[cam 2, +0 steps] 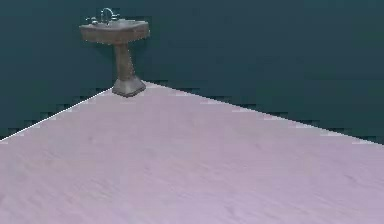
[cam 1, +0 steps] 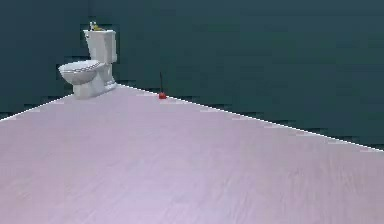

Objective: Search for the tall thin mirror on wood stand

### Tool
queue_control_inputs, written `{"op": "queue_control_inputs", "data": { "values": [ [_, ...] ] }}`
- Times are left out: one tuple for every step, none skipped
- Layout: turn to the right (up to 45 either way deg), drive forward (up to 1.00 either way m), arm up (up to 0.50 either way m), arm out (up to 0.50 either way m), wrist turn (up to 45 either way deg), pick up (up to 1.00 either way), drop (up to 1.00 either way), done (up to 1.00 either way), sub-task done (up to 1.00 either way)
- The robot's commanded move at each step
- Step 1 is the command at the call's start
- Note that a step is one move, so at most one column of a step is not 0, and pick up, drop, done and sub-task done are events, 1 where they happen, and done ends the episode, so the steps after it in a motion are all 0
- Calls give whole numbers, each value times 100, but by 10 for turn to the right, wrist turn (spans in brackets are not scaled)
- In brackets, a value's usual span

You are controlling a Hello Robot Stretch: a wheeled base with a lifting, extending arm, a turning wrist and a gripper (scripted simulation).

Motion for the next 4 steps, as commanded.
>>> {"op": "queue_control_inputs", "data": {
  "values": [
    [-450, 0, 0, 0, 0, 0, 0, 0, 0],
    [-450, 0, 0, 0, 0, 0, 0, 0, 0],
    [-450, 0, 0, 0, 0, 0, 0, 0, 0],
    [-270, 0, 0, 0, 0, 0, 0, 0, 0]
  ]
}}
